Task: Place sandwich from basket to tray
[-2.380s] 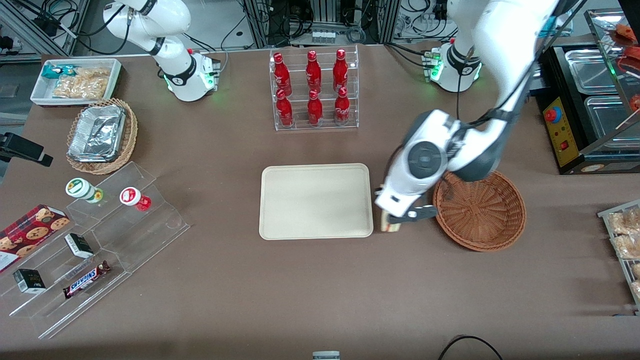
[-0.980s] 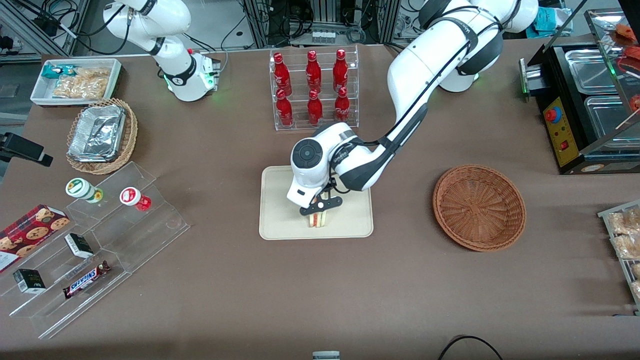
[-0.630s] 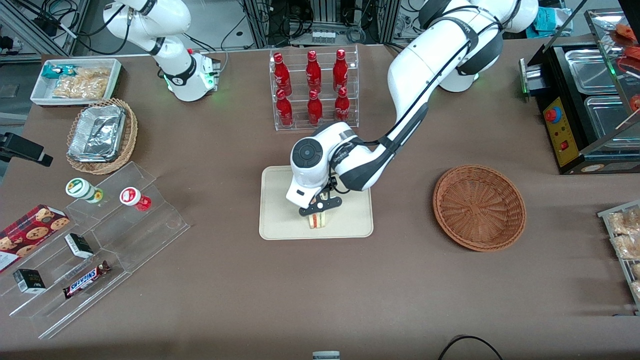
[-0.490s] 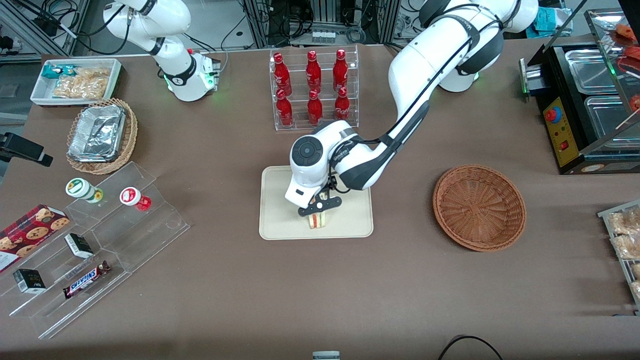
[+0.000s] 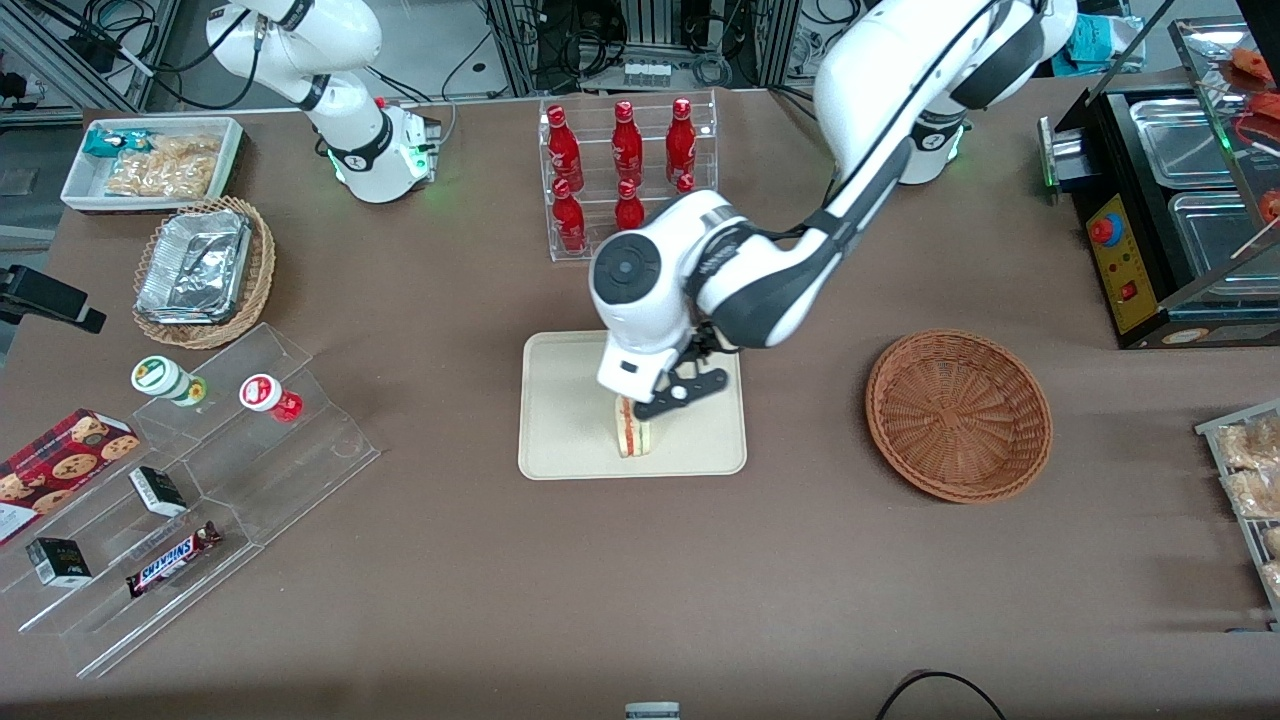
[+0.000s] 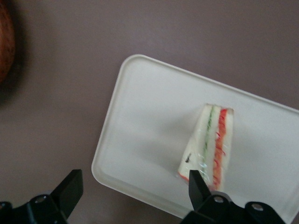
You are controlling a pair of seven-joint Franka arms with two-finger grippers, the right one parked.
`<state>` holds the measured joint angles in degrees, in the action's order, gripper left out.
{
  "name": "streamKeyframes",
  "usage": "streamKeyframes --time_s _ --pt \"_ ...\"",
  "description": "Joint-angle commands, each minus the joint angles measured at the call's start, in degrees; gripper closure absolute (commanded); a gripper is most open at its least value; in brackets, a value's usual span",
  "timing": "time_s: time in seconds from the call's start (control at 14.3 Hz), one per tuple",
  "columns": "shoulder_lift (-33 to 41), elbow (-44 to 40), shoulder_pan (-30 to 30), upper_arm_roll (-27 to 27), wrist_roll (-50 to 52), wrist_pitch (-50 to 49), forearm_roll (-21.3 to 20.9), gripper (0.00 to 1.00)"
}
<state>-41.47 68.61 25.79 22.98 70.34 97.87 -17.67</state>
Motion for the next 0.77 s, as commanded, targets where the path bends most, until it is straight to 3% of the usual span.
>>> streamKeyframes --time_s 0.0,0.7 --pt "8.57 11.34 -6.43 0.57 -4.04 1.35 -0.26 0.0" --pt "32.47 33.94 -24.89 0.49 -32.51 0.84 12.73 0.0"
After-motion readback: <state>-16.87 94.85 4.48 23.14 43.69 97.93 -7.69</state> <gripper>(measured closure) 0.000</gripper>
